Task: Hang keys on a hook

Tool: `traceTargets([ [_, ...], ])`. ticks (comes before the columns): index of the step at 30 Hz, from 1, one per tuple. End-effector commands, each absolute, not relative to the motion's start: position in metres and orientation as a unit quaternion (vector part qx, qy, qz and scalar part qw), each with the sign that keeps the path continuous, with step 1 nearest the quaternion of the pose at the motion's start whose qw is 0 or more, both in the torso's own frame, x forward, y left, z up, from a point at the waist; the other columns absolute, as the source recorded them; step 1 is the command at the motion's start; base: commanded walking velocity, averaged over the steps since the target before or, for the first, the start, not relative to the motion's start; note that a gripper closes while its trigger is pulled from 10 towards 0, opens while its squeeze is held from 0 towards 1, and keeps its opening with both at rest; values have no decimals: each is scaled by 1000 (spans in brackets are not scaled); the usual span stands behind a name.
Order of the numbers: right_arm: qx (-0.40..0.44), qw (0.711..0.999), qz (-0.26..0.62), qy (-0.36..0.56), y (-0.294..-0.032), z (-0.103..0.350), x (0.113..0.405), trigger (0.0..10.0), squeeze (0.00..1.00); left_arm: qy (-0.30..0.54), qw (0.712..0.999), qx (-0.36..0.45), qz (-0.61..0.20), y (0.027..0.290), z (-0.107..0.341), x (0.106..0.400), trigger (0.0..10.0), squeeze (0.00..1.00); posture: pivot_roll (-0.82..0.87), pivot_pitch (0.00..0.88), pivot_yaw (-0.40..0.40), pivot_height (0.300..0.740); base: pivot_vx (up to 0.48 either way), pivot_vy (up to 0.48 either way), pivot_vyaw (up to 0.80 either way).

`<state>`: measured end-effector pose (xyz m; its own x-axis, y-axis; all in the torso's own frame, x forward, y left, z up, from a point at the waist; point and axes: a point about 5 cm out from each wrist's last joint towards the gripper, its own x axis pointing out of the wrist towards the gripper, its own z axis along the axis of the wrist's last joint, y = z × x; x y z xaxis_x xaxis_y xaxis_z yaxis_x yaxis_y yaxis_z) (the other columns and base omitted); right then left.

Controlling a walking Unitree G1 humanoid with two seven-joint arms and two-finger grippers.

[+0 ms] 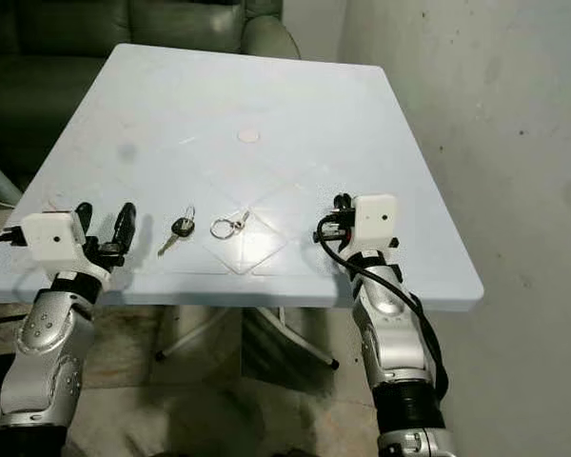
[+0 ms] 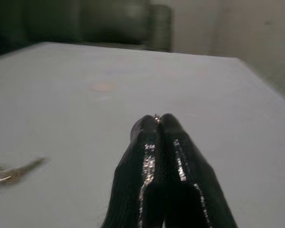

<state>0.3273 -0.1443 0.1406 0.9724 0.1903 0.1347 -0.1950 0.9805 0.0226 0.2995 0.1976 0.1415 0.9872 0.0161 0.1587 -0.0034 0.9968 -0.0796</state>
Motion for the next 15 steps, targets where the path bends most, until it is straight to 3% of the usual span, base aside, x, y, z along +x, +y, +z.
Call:
traceTargets([
  [1,30,992,107,-52,-146,128,322,10000,0,-77,996,-45,16,207,141,302,10000,0,-86,27,-20,740,0,0,0],
  [15,33,995,82,-35,-150,113,318,10000,0,-75,996,-51,26,207,128,296,10000,0,-89,17,-17,740,0,0,0],
])
